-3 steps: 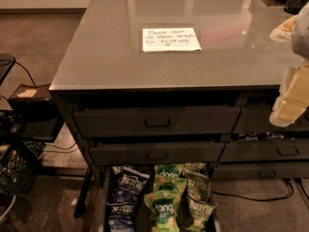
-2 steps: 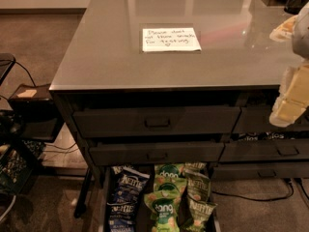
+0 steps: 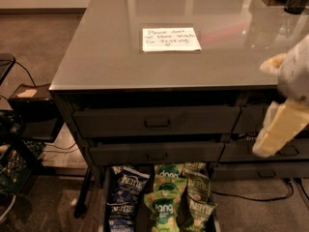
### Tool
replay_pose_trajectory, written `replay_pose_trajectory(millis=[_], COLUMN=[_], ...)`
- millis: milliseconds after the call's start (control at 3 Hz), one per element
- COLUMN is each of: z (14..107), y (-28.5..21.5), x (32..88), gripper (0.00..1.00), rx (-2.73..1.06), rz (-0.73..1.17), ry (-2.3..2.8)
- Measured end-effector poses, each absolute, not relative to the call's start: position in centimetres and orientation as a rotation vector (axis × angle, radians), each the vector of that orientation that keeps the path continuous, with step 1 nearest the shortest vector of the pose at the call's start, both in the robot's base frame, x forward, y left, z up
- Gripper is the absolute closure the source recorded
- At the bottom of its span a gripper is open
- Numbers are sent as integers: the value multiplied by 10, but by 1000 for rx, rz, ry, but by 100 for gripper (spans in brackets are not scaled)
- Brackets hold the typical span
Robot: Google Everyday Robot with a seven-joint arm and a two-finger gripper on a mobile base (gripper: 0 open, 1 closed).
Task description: Pick green rice chip bag from bottom drawer and place on counter
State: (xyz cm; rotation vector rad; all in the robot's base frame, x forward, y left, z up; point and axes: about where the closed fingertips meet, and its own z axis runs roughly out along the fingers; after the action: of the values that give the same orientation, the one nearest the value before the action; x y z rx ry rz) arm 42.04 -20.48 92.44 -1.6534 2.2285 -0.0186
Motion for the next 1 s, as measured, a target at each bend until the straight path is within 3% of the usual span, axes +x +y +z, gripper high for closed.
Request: replay_pose_trajectory(millis=[1000], z=[754], y=[-158], x=[399], gripper=[0], rx=[-1579], rz=[297], ry=[2185])
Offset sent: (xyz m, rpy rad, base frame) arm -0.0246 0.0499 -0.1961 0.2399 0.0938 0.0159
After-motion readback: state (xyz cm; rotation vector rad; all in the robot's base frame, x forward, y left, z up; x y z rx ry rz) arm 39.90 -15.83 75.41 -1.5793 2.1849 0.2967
